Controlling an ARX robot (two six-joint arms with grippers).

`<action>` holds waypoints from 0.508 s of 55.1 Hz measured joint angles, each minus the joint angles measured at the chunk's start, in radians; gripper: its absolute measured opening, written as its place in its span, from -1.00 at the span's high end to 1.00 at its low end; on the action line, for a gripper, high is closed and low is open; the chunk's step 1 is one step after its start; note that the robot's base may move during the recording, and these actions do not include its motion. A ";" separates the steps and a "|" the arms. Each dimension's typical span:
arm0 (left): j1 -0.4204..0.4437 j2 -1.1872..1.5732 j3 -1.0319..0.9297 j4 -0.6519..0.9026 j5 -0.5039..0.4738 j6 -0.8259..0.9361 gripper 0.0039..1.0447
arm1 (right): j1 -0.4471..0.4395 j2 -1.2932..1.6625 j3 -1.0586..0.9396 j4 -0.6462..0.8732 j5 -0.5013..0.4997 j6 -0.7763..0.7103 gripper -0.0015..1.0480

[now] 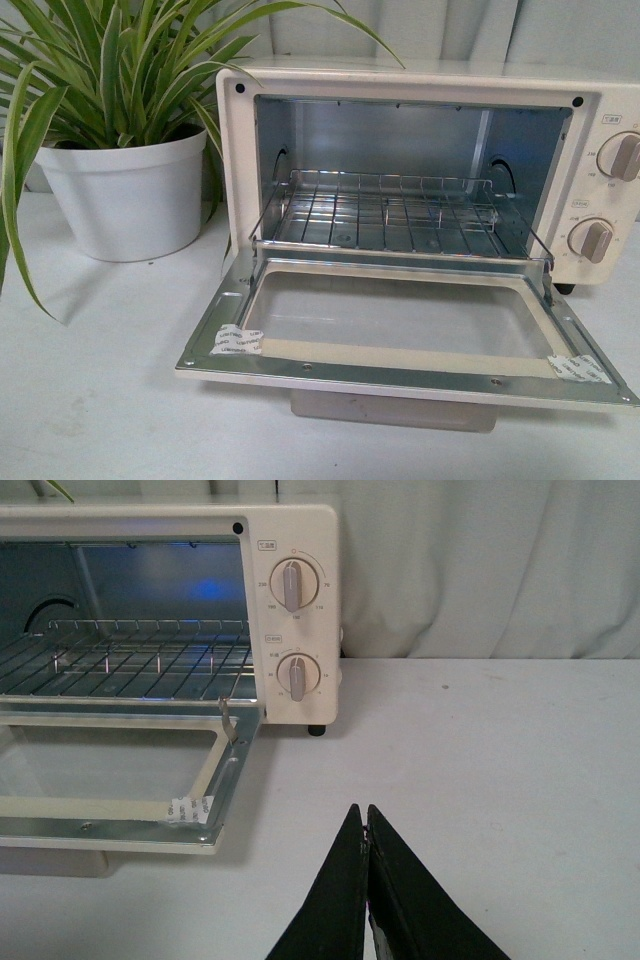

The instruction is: Open oven

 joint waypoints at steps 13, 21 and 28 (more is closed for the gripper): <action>0.000 0.000 0.000 0.000 0.002 0.000 0.93 | 0.000 0.000 0.000 0.000 0.000 0.000 0.98; 0.000 0.000 0.000 0.000 0.002 0.000 0.61 | 0.000 0.000 0.000 0.000 0.000 -0.002 0.65; 0.000 0.000 0.000 0.000 0.001 0.000 0.13 | 0.000 0.000 0.000 0.000 0.000 -0.002 0.18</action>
